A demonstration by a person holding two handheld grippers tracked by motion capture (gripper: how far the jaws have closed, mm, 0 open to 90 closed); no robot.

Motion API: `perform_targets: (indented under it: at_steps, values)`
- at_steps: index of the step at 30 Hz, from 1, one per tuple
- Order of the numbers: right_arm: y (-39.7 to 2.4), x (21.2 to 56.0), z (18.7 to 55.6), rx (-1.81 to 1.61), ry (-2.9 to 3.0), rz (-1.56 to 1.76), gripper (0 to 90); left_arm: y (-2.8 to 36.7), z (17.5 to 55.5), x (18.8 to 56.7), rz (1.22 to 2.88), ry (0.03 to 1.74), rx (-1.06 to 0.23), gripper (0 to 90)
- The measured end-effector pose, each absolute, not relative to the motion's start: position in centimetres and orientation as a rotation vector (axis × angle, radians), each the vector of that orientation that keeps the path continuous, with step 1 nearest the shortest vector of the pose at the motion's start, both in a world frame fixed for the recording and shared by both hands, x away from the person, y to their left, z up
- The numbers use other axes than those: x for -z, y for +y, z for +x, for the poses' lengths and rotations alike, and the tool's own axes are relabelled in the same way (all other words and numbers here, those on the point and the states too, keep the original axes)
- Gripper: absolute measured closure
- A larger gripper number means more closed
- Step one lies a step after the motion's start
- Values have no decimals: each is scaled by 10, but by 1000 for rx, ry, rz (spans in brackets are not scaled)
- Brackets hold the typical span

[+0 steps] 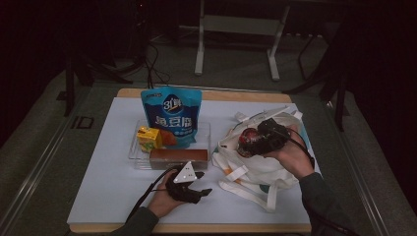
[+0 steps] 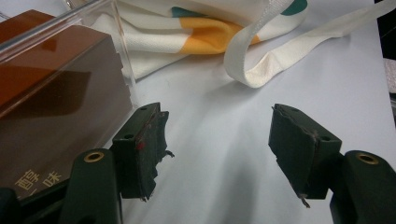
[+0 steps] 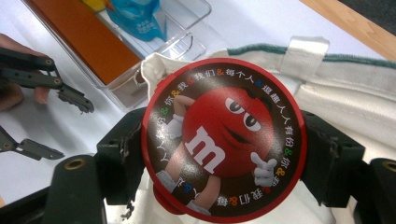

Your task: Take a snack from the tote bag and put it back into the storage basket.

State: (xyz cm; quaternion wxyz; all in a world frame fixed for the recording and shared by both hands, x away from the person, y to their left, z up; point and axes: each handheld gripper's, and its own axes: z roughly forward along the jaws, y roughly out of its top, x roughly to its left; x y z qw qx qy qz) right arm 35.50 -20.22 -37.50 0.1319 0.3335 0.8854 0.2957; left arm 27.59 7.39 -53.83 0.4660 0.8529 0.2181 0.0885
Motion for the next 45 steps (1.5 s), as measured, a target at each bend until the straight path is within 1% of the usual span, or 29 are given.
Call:
perform_targets:
  at_steps: [20,45]
  values:
    - [-176,363,356,-888,2594,897,257,74,276,538,2096,533,-219,354]
    - [-139,352,368,-990,2614,857,257,74,276,538,2094,540,-214,353]
